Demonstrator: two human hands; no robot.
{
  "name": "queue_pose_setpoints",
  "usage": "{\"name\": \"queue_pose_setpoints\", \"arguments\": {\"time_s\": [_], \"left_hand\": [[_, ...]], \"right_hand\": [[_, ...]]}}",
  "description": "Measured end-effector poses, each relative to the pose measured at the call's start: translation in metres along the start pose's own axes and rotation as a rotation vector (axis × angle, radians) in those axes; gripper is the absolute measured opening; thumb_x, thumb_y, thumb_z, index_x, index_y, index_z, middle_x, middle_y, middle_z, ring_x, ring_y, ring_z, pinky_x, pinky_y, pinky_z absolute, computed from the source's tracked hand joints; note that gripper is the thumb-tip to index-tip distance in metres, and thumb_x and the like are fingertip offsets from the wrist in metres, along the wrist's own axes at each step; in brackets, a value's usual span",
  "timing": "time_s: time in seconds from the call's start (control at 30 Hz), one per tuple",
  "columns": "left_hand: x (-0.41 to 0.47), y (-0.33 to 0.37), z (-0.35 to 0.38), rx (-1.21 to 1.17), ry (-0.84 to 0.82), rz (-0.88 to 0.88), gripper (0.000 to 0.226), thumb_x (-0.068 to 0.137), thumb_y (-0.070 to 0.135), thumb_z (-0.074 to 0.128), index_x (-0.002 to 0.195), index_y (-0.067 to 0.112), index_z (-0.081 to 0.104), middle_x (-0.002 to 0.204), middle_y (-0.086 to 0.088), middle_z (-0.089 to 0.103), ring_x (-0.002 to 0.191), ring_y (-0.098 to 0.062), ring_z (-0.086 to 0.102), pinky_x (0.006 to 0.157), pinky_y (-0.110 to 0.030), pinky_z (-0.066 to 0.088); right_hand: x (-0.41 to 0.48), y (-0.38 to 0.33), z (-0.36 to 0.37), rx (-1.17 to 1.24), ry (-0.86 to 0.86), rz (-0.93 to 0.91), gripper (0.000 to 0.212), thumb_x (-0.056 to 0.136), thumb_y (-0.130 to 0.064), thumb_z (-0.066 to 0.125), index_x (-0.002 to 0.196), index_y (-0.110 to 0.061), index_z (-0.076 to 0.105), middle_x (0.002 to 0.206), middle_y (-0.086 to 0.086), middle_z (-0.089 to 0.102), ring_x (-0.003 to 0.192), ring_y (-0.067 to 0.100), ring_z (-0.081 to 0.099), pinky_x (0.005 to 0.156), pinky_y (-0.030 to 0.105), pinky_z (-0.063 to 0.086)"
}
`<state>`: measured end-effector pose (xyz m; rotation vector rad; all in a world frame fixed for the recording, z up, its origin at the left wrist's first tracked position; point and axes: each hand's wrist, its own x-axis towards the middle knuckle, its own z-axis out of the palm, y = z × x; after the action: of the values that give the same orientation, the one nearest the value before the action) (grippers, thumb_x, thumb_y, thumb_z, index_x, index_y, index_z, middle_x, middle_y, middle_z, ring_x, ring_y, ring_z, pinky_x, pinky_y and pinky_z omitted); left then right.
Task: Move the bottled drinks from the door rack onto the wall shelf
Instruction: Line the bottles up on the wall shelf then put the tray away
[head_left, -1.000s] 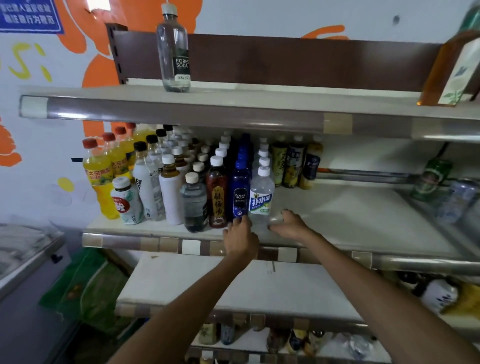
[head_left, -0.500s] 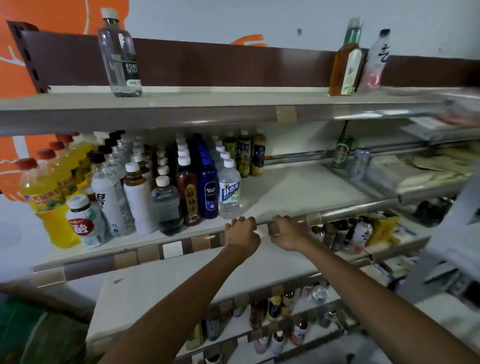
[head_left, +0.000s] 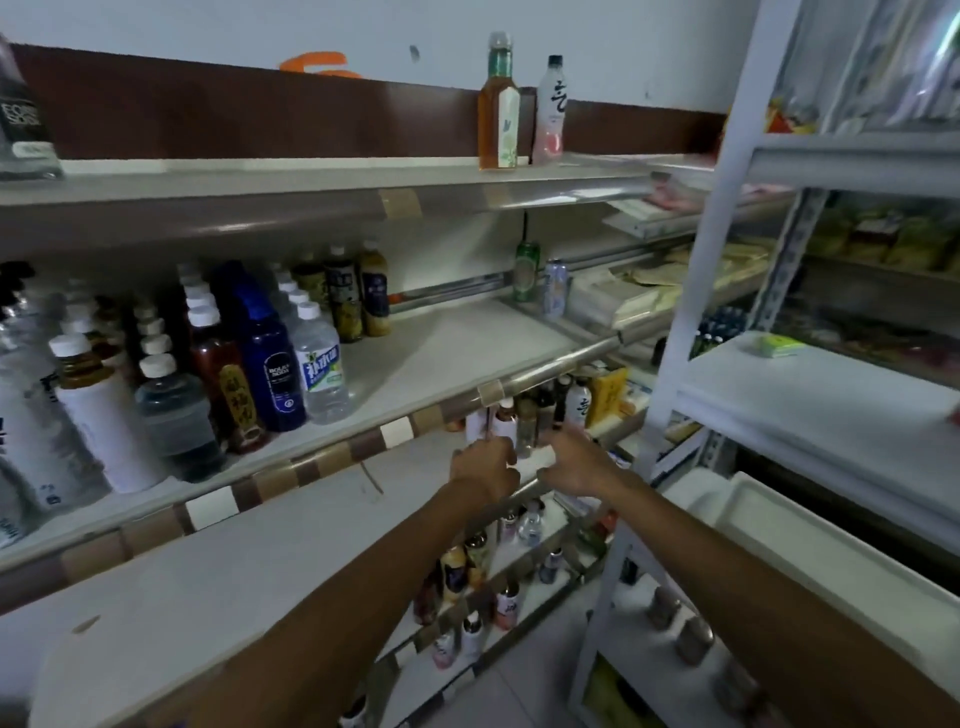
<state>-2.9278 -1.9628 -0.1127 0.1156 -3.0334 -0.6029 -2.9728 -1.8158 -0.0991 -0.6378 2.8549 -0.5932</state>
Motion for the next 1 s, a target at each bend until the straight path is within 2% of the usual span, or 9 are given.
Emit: {"name": "queue_pose_setpoints", "arguments": {"time_s": [0.13,0.23,0.3,0.43,0.57,0.67,0.77,0.9,1.0], "left_hand": [[-0.009,0.044,0.037,0.024,-0.080,0.083,0.026,0.090,0.029,0.057,0.112,0.016,0.061,0.118,-0.007,0.063,0.112,-0.027,0.058,0.087,-0.033,0.045],[-0.020,0.080,0.066,0.001,-0.149,0.166,0.025,0.091,0.025,0.057,0.110,0.011,0.063,0.113,-0.008,0.065,0.108,-0.027,0.061,0.085,-0.033,0.046],[-0.029,0.104,0.086,0.005,-0.211,0.192,0.026,0.094,0.026,0.053,0.113,0.012,0.062,0.112,-0.007,0.064,0.108,-0.026,0.060,0.088,-0.031,0.046],[-0.046,0.150,0.125,0.024,-0.329,0.270,0.022,0.089,0.029,0.058,0.108,0.020,0.062,0.107,-0.003,0.064,0.102,-0.022,0.060,0.087,-0.031,0.048],[-0.065,0.194,0.158,0.035,-0.503,0.445,0.014,0.085,0.020,0.063,0.091,0.015,0.051,0.082,-0.001,0.052,0.082,-0.021,0.054,0.068,-0.030,0.044],[-0.076,0.220,0.189,0.035,-0.612,0.518,0.013,0.085,0.021,0.063,0.089,0.011,0.056,0.089,-0.010,0.056,0.085,-0.028,0.060,0.067,-0.031,0.043],[-0.092,0.239,0.218,0.054,-0.717,0.547,0.033,0.090,0.030,0.056,0.109,0.002,0.058,0.107,-0.016,0.060,0.097,-0.031,0.058,0.076,-0.033,0.046],[-0.110,0.249,0.271,0.188,-0.831,0.589,0.053,0.089,0.034,0.055,0.135,0.010,0.043,0.140,-0.013,0.044,0.127,-0.032,0.045,0.102,-0.036,0.040],[-0.121,0.242,0.316,0.231,-0.973,0.603,0.055,0.091,0.036,0.060,0.134,0.006,0.045,0.135,-0.010,0.049,0.119,-0.029,0.051,0.097,-0.034,0.043]], "right_hand": [[-0.044,0.051,0.004,0.009,-0.049,0.101,0.045,0.090,-0.027,0.065,0.127,-0.005,0.054,0.130,0.015,0.058,0.118,0.030,0.056,0.094,0.035,0.046],[-0.081,0.093,0.007,0.066,-0.055,0.216,0.041,0.093,-0.026,0.061,0.123,0.001,0.055,0.126,0.018,0.057,0.116,0.032,0.055,0.092,0.036,0.046],[-0.112,0.114,0.008,0.096,-0.072,0.284,0.037,0.096,-0.026,0.057,0.126,-0.003,0.055,0.132,0.015,0.055,0.119,0.030,0.054,0.090,0.031,0.044],[-0.177,0.157,0.009,0.109,-0.074,0.459,0.051,0.093,-0.028,0.061,0.137,-0.006,0.047,0.137,0.013,0.052,0.122,0.029,0.053,0.095,0.033,0.043],[-0.243,0.202,0.018,0.137,-0.052,0.651,0.066,0.081,-0.030,0.069,0.140,-0.015,0.043,0.135,0.014,0.052,0.117,0.032,0.055,0.092,0.039,0.049],[-0.288,0.224,0.023,0.194,-0.017,0.775,0.066,0.080,-0.030,0.070,0.138,-0.015,0.041,0.127,0.014,0.055,0.107,0.033,0.060,0.089,0.041,0.052],[-0.321,0.246,0.038,0.229,-0.033,0.890,0.052,0.083,-0.029,0.069,0.128,-0.011,0.050,0.121,0.013,0.059,0.106,0.032,0.061,0.086,0.035,0.051],[-0.359,0.266,0.073,0.250,-0.069,1.022,0.055,0.084,-0.037,0.065,0.132,-0.015,0.049,0.141,0.009,0.046,0.122,0.030,0.049,0.098,0.036,0.044],[-0.392,0.295,0.128,0.398,-0.092,1.147,0.063,0.091,-0.032,0.065,0.144,-0.012,0.038,0.147,0.008,0.036,0.132,0.029,0.041,0.103,0.035,0.041]]}}
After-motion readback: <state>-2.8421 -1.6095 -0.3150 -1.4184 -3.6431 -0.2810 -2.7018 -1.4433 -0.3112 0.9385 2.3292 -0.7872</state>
